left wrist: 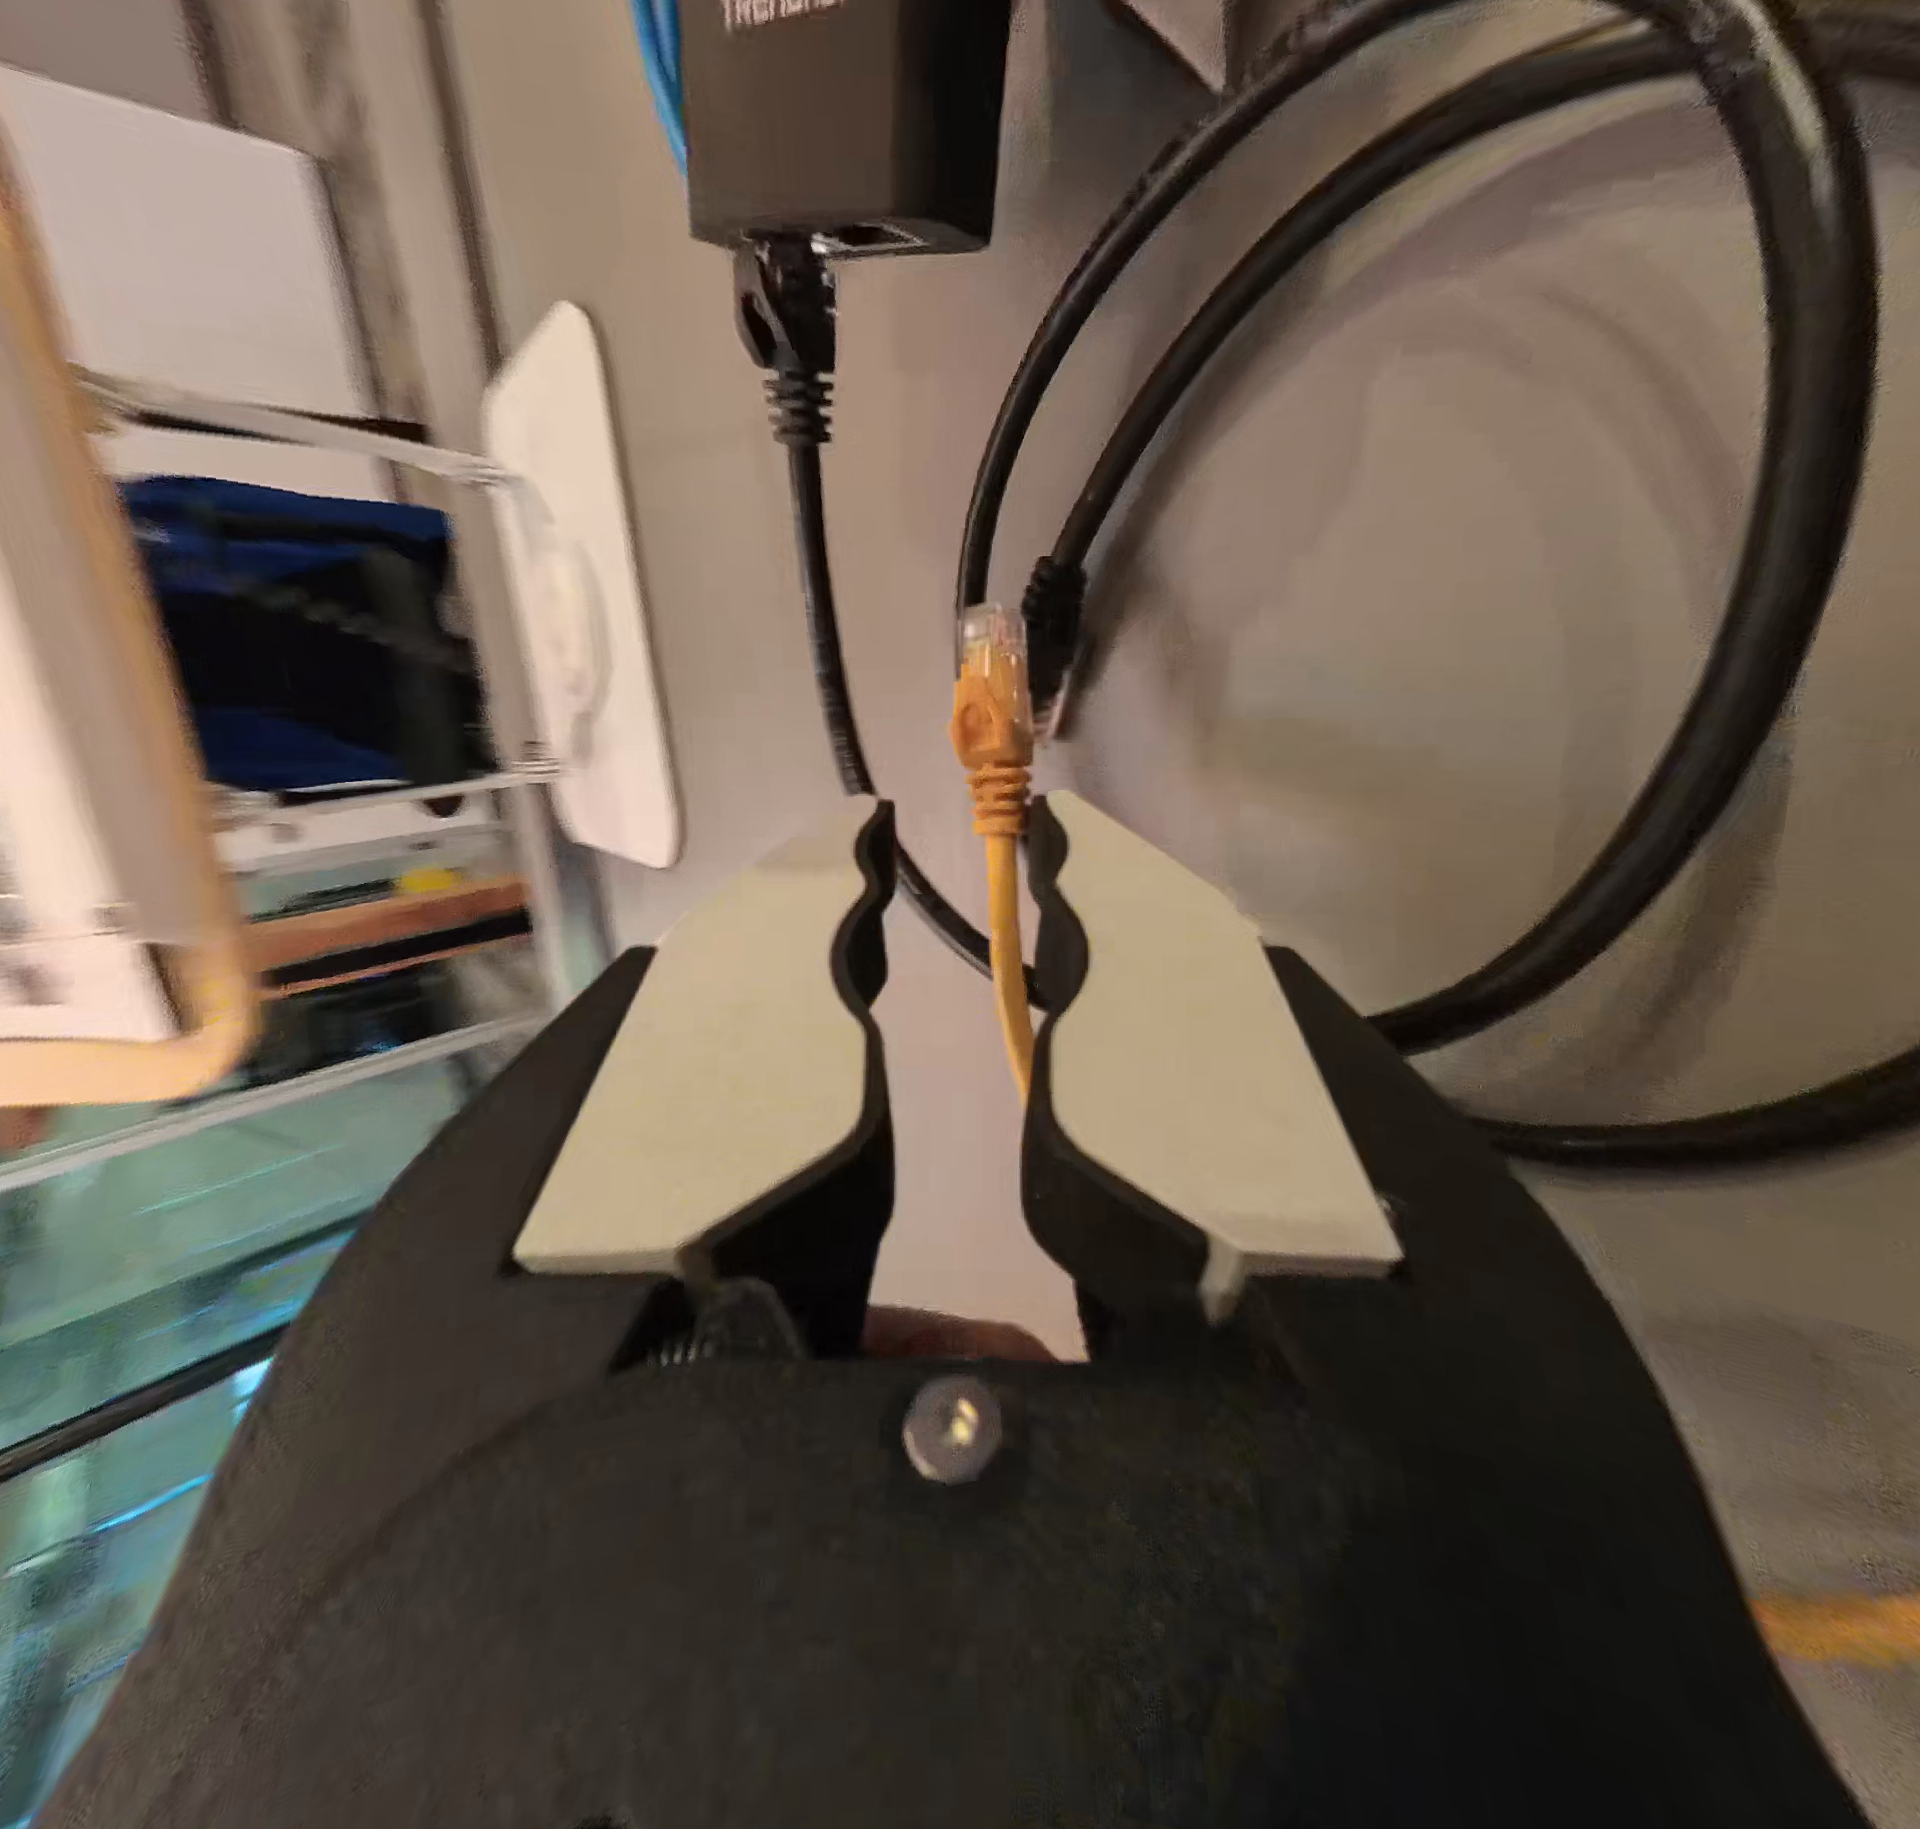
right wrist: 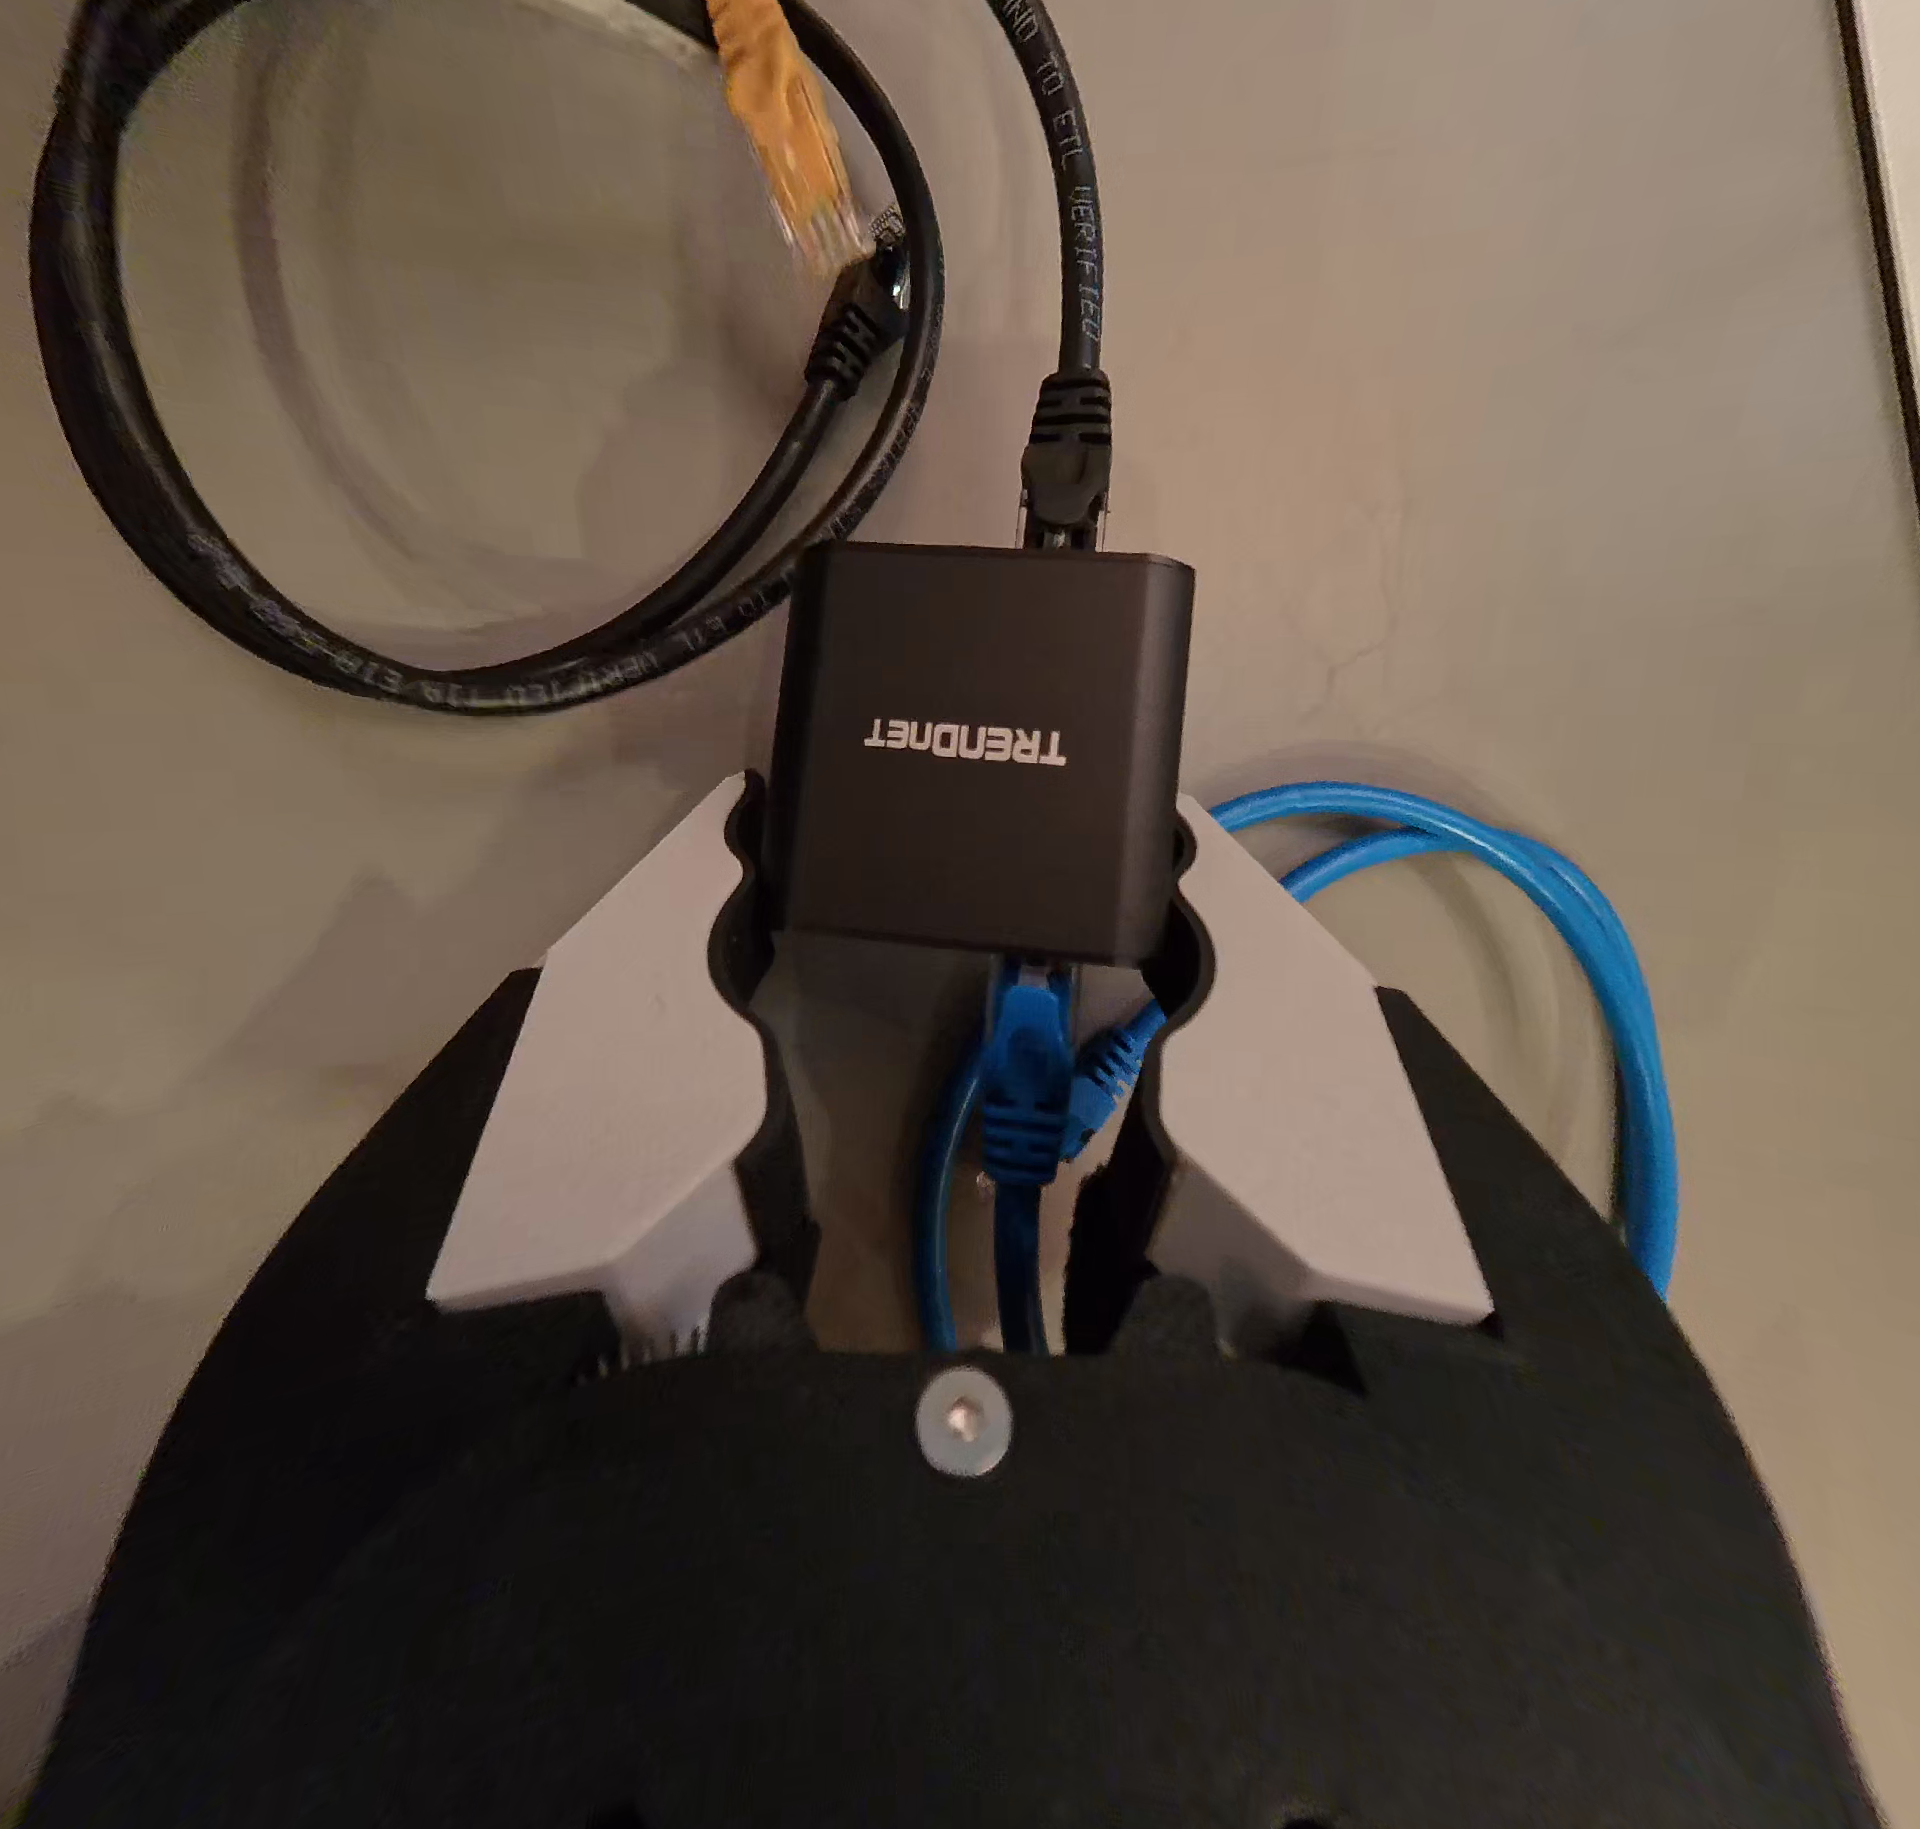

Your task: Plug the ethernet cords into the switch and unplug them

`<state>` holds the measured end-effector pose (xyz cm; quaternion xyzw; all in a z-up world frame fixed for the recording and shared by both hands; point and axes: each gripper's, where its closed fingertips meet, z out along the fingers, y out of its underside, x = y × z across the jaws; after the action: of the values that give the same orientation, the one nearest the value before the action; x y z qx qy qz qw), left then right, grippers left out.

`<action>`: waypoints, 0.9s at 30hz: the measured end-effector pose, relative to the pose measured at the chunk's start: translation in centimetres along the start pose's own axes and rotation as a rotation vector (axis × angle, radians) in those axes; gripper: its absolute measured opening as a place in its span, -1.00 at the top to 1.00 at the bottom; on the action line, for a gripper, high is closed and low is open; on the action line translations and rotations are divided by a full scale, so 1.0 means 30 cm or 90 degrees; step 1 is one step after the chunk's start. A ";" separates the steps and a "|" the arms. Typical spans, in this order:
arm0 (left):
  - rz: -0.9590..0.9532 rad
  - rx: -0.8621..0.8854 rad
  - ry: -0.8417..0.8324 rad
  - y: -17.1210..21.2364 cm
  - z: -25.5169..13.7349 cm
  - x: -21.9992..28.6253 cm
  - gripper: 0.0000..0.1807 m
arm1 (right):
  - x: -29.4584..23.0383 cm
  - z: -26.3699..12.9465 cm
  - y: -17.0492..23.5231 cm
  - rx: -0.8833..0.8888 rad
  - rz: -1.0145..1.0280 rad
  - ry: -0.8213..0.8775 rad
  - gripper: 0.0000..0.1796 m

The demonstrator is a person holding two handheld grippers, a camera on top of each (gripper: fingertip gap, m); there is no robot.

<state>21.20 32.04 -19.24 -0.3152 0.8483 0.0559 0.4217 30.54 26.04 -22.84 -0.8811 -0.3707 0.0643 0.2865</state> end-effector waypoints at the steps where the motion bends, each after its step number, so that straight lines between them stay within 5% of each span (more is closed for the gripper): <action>1: 0.032 -0.002 -0.035 -0.006 -0.012 -0.006 0.73 | 0.000 0.000 0.000 0.000 -0.001 0.001 0.22; 11: 0.214 -0.035 -0.166 -0.022 0.004 0.000 0.90 | -0.001 0.000 -0.003 -0.001 -0.005 0.005 0.22; 20: 0.200 -0.047 -0.165 -0.013 0.014 -0.026 1.00 | -0.003 0.000 -0.003 0.000 -0.008 0.002 0.22; 27: 0.184 -0.076 -0.147 0.016 0.032 -0.044 0.79 | -0.006 0.001 -0.006 -0.002 -0.012 0.002 0.22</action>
<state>22.14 33.41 -18.95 -0.2062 0.8261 0.2018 0.4841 30.27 26.03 -22.79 -0.8780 -0.3789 0.0599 0.2863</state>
